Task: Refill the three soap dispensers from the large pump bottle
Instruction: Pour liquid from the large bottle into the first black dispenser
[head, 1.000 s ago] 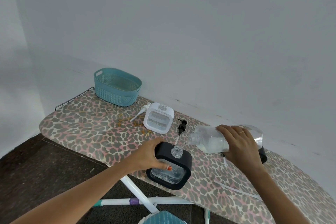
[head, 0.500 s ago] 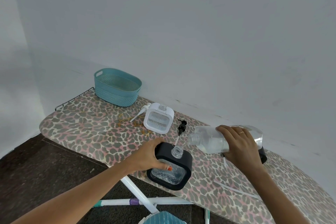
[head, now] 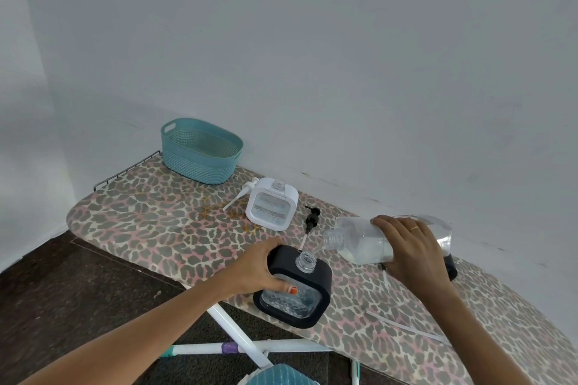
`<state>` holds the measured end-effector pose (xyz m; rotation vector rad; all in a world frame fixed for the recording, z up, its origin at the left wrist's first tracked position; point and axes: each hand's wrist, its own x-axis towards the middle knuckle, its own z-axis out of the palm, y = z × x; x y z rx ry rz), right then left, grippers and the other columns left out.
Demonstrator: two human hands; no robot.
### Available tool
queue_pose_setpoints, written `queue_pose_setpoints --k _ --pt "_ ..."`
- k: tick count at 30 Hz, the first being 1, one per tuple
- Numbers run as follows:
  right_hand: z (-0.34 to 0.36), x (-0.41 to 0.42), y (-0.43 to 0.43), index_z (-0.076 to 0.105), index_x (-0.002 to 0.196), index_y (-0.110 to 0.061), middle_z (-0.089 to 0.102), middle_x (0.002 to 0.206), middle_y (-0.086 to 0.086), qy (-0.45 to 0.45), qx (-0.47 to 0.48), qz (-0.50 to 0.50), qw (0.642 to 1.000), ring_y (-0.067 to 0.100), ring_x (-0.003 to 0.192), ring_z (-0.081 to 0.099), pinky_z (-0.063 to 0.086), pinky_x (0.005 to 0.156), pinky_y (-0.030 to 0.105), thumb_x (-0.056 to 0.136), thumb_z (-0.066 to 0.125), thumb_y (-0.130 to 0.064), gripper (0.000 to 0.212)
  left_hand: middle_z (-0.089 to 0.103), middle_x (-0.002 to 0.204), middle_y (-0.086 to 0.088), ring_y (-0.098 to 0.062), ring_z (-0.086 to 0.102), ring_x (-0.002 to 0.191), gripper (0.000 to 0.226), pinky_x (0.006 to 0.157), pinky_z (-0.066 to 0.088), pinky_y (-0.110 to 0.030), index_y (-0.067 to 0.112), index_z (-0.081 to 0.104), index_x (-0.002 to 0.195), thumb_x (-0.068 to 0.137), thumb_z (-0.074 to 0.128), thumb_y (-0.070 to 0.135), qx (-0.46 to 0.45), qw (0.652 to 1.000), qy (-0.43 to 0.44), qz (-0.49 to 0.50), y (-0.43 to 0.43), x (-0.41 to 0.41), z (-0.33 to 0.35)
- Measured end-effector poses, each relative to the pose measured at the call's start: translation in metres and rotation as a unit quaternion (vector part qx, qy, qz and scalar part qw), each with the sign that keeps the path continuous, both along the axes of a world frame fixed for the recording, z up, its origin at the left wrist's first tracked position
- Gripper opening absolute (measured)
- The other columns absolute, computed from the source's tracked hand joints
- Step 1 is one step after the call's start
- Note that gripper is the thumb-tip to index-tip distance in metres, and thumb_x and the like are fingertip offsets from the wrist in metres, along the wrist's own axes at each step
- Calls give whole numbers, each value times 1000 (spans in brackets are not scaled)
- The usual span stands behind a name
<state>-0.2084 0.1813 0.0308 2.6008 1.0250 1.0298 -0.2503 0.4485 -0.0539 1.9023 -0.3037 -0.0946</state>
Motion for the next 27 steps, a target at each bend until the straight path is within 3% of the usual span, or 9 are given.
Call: queue_pose_setpoints --k 4,8,13,18,21,24,27 --pt "0 0 -1 49 105 -13 72 94 7 1 -1 -2 1000 27 77 69 54 68 34 24 93 -10 93 65 97 9 -2 62 91 49 83 49 -14 27 54 96 60 84 13 -7 1000 3 -8 -1 -1 1" --pt "0 -1 0 49 105 -13 72 94 7 -2 0 -2 1000 27 76 69 54 67 34 24 93 -9 93 66 102 0 -11 63 97 51 89 50 -22 18 55 102 61 84 13 -6 1000 7 -5 -1 -1 0" --pt "1 -2 0 49 104 -13 72 93 8 -4 -1 -4 1000 27 76 69 54 68 35 21 94 -12 95 65 97 6 -9 63 94 48 82 49 -14 25 53 95 61 84 13 0 1000 2 -5 -2 -1 2" --pt "0 -3 0 48 104 -13 72 92 8 -6 0 -2 1000 27 75 69 55 67 35 19 94 -11 96 64 93 6 -5 62 87 46 78 49 -13 23 53 94 61 84 13 4 1000 1 -5 -4 1 1" --pt "-3 -4 1 48 104 -13 72 92 7 -8 2 -4 1000 27 74 69 55 66 35 20 93 -8 94 65 97 2 -9 63 91 49 83 50 -19 19 54 98 61 84 15 13 1000 -1 -5 -4 2 -1" --pt "-7 -5 0 48 104 -13 72 92 6 5 10 -7 1000 27 75 68 54 66 34 22 94 -12 93 64 98 4 -10 63 94 49 85 50 -22 25 53 96 61 85 16 15 1000 -4 -5 -5 3 -2" --pt "-11 -7 1 49 103 -14 72 91 5 14 16 -8 1000 26 74 68 53 64 33 29 93 -15 87 63 96 6 -7 63 91 48 81 50 -17 28 51 94 61 85 17 22 1000 -6 -4 -7 3 -1"
